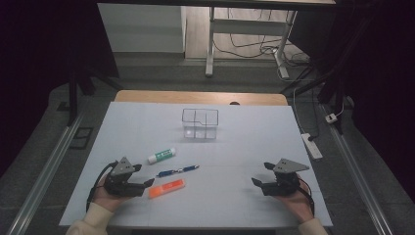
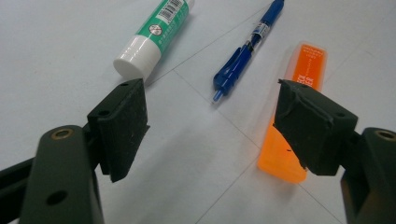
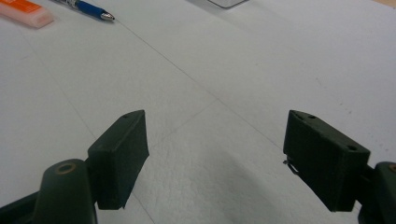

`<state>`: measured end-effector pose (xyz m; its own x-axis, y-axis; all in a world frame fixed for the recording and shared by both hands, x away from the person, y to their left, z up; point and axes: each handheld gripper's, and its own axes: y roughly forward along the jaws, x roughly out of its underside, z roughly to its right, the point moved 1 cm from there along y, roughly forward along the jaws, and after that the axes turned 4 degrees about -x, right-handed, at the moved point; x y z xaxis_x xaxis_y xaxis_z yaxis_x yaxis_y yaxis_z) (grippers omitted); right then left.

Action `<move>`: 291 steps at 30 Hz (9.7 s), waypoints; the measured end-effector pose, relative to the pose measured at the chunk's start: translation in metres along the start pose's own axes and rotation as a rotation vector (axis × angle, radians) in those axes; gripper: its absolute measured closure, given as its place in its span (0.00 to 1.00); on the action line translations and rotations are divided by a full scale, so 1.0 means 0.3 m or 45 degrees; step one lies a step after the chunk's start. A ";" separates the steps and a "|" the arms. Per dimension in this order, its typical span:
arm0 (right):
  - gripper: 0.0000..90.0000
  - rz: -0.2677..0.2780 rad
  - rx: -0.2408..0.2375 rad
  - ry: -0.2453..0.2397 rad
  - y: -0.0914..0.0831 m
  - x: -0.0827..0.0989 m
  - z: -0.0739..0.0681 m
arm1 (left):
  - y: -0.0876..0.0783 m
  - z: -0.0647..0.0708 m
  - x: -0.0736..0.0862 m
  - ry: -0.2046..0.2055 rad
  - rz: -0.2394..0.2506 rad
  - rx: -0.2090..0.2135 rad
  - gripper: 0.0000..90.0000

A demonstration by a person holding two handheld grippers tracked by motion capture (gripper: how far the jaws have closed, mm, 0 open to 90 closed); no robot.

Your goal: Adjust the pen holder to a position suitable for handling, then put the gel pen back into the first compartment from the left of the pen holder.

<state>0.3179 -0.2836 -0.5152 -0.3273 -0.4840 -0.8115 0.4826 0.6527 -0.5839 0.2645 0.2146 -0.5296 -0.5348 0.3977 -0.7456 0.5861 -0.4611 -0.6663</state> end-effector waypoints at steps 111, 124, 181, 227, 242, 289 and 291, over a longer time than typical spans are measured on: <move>0.24 -0.062 -0.018 -0.020 0.023 0.012 -0.008 | 0.367 0.161 -0.438 0.465 -0.354 0.300 0.34; 0.24 -0.085 -0.026 -0.022 0.033 0.015 -0.011 | 0.411 0.185 -0.445 0.531 -0.446 0.280 0.41; 0.25 -0.084 -0.021 -0.016 0.033 0.016 -0.012 | 0.315 0.151 -0.456 0.643 -0.367 0.310 0.89; 0.25 -0.071 -0.017 -0.004 0.024 0.014 -0.009 | 0.090 0.011 -0.500 0.352 0.084 0.255 0.89; 0.25 -0.061 -0.012 -0.006 0.017 0.012 -0.007 | 0.048 -0.023 -0.498 0.273 0.219 0.213 0.89; 0.25 0.022 -0.016 0.018 -0.017 -0.002 -0.001 | 0.030 -0.079 -0.584 0.093 0.448 0.190 0.89; 0.25 0.018 -0.016 0.016 -0.016 -0.002 -0.001 | 0.035 -0.082 -0.593 0.090 0.446 0.196 0.89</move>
<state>0.3155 -0.2864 -0.5119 -0.3307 -0.4675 -0.8198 0.4773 0.6665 -0.5727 0.3808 0.1586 -0.4044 -0.2723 0.2460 -0.9302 0.6249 -0.6899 -0.3653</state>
